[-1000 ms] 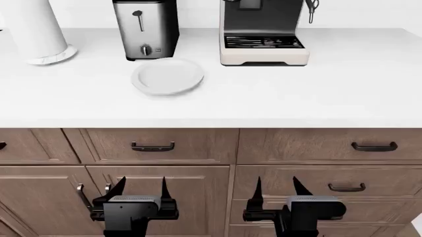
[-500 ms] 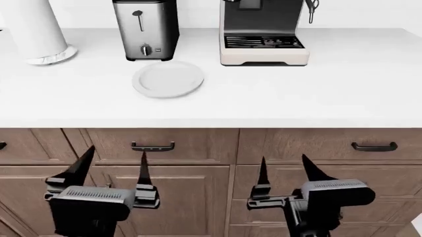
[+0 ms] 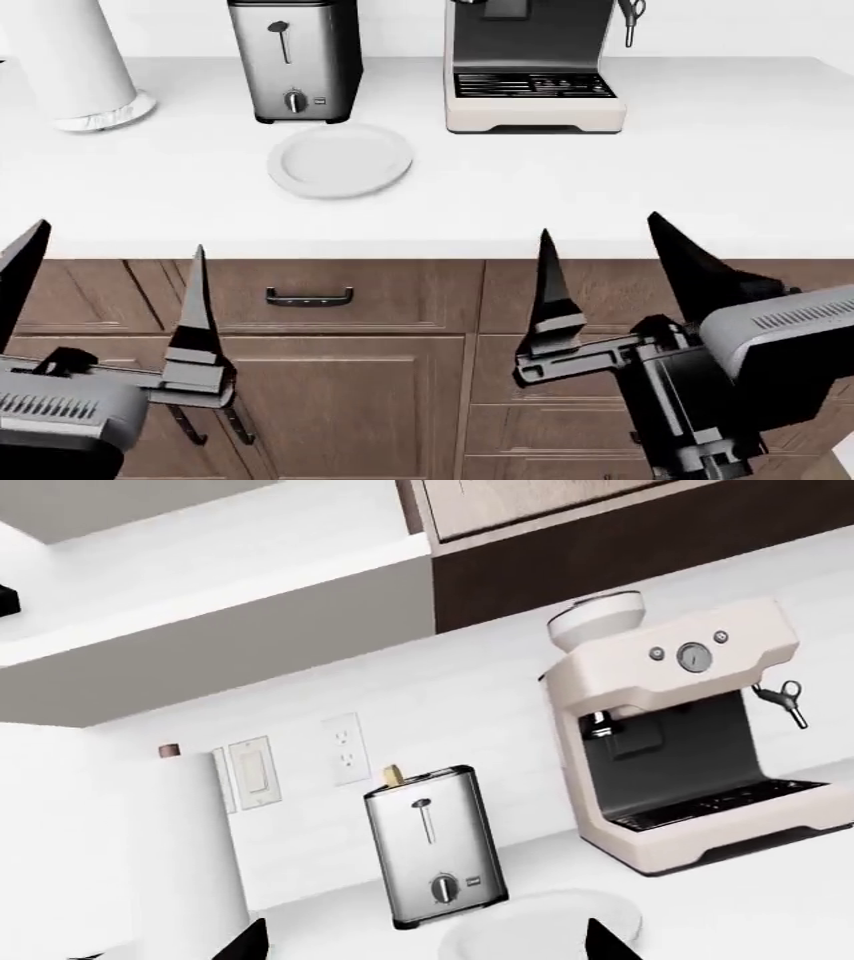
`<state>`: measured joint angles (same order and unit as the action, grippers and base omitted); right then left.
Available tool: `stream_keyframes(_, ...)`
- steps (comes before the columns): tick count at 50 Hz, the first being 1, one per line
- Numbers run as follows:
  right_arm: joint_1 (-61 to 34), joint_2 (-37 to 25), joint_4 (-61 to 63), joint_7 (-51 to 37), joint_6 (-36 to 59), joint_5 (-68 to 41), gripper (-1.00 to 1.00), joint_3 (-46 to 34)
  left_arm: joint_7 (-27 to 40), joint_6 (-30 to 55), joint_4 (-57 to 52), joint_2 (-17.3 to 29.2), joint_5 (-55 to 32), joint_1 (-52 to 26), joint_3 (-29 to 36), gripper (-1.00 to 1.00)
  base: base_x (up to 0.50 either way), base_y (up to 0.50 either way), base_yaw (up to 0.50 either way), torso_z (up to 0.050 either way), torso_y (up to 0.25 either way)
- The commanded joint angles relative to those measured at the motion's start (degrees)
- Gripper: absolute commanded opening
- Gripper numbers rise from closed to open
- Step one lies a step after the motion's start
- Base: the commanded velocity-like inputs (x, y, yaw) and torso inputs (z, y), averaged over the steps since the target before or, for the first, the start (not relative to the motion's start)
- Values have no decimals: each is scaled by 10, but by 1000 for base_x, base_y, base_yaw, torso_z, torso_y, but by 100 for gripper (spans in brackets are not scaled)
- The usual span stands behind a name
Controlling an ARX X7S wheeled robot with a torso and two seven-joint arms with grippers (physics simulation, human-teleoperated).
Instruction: Place the toasted item on a plate.
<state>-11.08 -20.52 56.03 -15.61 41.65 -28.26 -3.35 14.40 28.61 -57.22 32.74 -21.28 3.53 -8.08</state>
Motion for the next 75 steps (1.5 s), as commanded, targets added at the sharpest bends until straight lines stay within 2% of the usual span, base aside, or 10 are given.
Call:
stream_keyframes(1,-84,-175,39,-204,-47,-195,100,-86,96,-41,-27,118,-117,45,-73,100,0,0,0,0,0)
stream_keyframes(5,-125,-220,39,-251,-77,-231,100,-132,176,-109,-27,212,-160,66,-40,100,0,0,0,0,0)
stream_keyframes(8,-152,-241,38,-271,-85,-246,100,-157,218,-162,-27,263,-180,81,-26,100,0,0,0,0,0)
stream_keyframes(14,-168,-263,38,-287,-117,-233,100,-192,318,-311,-27,378,-168,169,-23,100,59,83,0,0,0)
stream_keyframes(19,-180,-279,37,-298,-136,-234,100,-214,362,-366,-26,417,-156,211,-39,100,153,173,0,0,0)
stream_keyframes(24,-194,-289,36,-306,-143,-240,100,-230,402,-415,-27,451,-139,275,-82,100,158,173,0,0,0)
stream_keyframes(30,-194,-292,31,-306,-154,-236,100,-241,412,-440,-25,455,-131,308,-107,100,163,173,0,0,0)
stream_keyframes(41,-194,-296,29,-304,-168,-232,100,-252,422,-453,-17,467,-117,298,-74,100,229,173,0,0,0)
stream_keyframes(57,-203,-297,26,-304,-176,-229,100,-269,425,-453,-16,468,-112,290,-58,100,301,173,0,0,0)
stream_keyframes(75,-215,-309,27,-315,-187,-237,100,-273,438,-456,-18,482,-109,278,-42,100,302,357,0,0,1)
